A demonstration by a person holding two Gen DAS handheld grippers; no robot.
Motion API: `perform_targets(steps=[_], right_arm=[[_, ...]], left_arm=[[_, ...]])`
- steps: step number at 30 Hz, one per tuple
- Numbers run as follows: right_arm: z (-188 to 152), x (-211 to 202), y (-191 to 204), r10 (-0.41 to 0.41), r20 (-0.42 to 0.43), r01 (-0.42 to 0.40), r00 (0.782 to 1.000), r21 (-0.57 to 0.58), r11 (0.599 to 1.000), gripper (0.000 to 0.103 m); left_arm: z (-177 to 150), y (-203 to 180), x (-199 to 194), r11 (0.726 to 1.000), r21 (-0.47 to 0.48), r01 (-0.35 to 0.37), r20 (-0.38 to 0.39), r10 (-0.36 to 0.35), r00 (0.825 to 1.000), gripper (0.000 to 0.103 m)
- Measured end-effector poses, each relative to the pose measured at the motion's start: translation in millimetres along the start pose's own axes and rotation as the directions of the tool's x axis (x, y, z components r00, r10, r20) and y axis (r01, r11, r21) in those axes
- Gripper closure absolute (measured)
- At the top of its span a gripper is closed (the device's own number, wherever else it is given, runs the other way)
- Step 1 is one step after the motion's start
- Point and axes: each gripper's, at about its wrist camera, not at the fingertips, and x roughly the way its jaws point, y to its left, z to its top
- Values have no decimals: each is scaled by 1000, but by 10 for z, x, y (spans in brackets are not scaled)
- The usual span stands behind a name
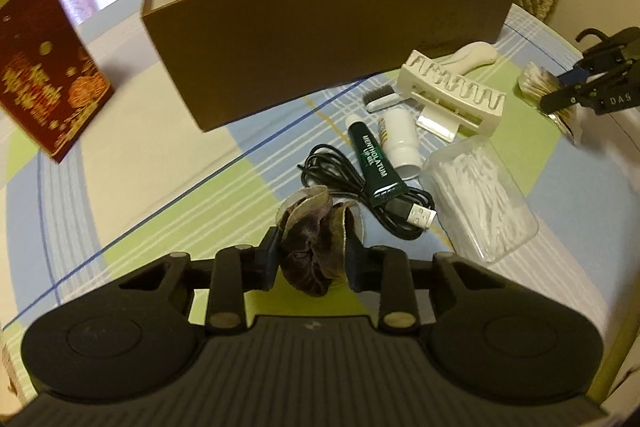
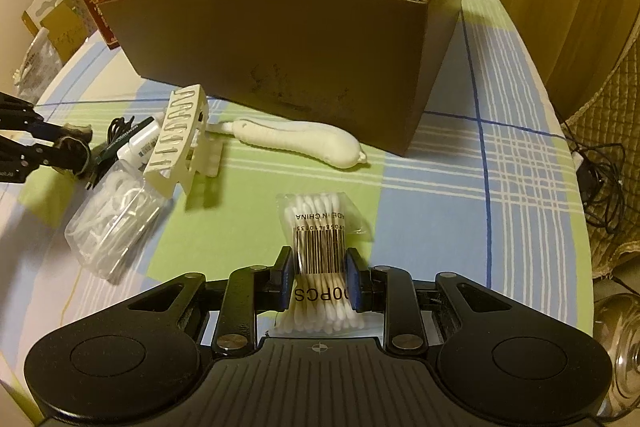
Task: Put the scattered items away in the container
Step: 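Grasp the cotton swab bag with the right tool while the left tool grasps the dark scrunchie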
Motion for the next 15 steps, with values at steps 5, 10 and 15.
perform_targets(steps=[5, 10, 15], right_arm=[[-5, -58, 63, 16, -1, -16, 1000, -12, 1000, 74], [27, -179, 117, 46, 21, -46, 999, -15, 999, 74], [97, -338, 146, 89, 60, -89, 994, -3, 996, 74]], left_arm=[[-36, -18, -129, 999, -41, -21, 7, 21, 1000, 76], [-66, -27, -309, 996, -84, -24, 35, 27, 999, 77], [-66, -48, -530, 992, -121, -20, 82, 30, 996, 78]])
